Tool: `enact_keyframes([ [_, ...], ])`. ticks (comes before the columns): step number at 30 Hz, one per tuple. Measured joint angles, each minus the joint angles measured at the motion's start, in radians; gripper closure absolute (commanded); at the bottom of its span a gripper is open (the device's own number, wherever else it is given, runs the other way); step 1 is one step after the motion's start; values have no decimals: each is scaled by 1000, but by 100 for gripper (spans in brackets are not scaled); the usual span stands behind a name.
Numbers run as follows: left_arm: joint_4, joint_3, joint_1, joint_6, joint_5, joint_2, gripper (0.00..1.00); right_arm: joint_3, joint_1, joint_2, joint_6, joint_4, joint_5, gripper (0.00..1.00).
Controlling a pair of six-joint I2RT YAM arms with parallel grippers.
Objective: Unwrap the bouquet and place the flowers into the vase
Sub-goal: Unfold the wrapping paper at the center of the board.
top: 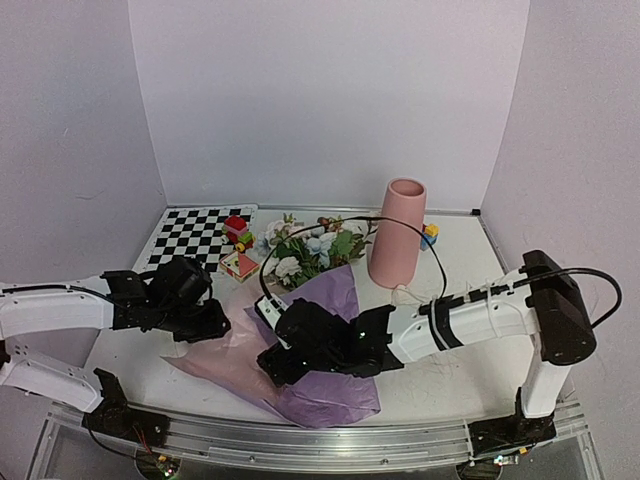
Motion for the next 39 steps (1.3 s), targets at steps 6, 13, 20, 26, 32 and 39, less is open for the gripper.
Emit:
enact_keyframes([
  [6,7,-66,0,-9,105,-3,65,134,0,99,8,-78,112,15],
  [13,15,-131,0,-29,218,-4,65,279,0,239,42,-168,212,25],
  [20,16,-180,0,-47,273,-20,64,315,0,281,72,-239,303,80],
  [26,16,-187,0,-49,285,2,65,302,0,267,90,-247,346,100],
  [32,16,-187,0,-41,284,33,66,199,-9,106,108,-265,388,100],
  [39,15,-176,-1,-22,255,26,64,36,-104,-187,126,-256,392,100],
])
